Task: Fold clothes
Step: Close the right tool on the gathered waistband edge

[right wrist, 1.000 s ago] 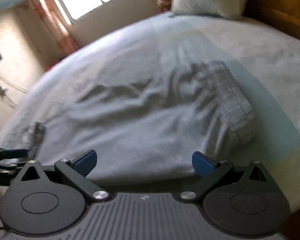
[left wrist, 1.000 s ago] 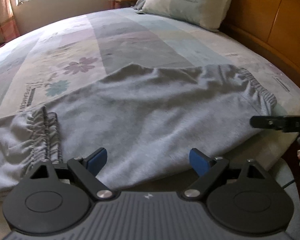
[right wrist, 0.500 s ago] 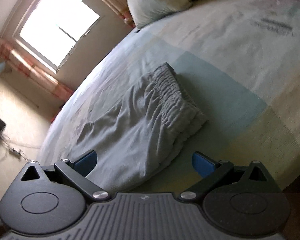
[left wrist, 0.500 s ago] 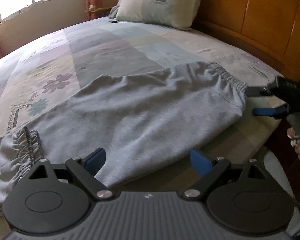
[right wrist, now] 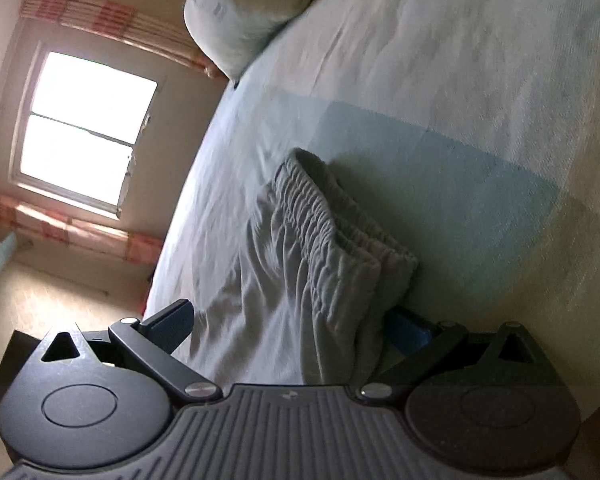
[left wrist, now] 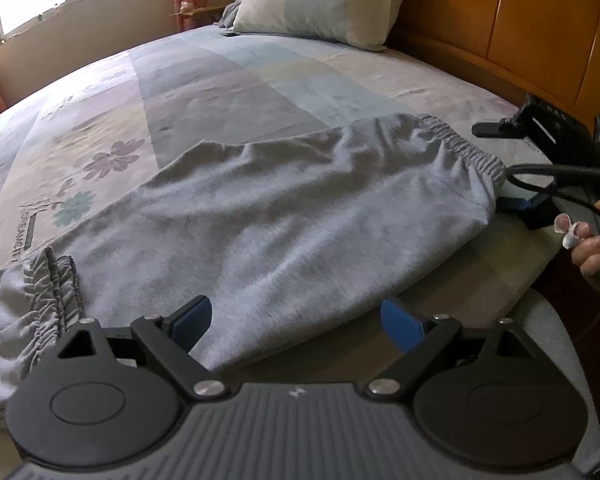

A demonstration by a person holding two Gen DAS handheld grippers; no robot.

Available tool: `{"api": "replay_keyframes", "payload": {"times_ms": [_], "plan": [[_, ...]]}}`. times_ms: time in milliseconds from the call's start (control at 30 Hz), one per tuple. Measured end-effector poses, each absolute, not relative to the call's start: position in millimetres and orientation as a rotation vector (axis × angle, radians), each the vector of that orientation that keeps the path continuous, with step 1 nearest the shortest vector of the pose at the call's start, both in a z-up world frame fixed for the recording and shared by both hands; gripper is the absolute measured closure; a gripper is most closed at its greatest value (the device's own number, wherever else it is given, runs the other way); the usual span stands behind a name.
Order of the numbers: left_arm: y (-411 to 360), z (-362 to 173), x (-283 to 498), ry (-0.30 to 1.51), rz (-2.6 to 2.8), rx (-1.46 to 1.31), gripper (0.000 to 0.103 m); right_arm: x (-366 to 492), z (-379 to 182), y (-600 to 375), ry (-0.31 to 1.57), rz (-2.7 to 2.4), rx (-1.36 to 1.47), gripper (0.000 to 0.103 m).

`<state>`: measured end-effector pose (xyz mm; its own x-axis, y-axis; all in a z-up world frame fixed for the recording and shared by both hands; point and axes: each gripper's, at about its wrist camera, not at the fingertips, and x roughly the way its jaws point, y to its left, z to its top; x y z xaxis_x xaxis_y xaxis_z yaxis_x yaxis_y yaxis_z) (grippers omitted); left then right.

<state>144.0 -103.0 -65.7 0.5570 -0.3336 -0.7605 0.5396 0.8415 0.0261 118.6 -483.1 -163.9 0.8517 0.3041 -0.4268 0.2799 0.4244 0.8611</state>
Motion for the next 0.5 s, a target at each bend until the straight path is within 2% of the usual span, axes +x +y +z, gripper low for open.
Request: {"api": "replay_keyframes", "payload": {"times_ms": [233, 500], "plan": [[-102.1, -68.2, 147.2, 0.84, -0.521, 0.256, 0.011, 119.9, -163.5, -466.4, 0.628, 0.094, 1.126, 0.0], [-94.3, -66.0, 146.5, 0.832, -0.518, 0.24, 0.011, 101.8, -175.8, -473.3, 0.363, 0.039, 1.228, 0.0]]}}
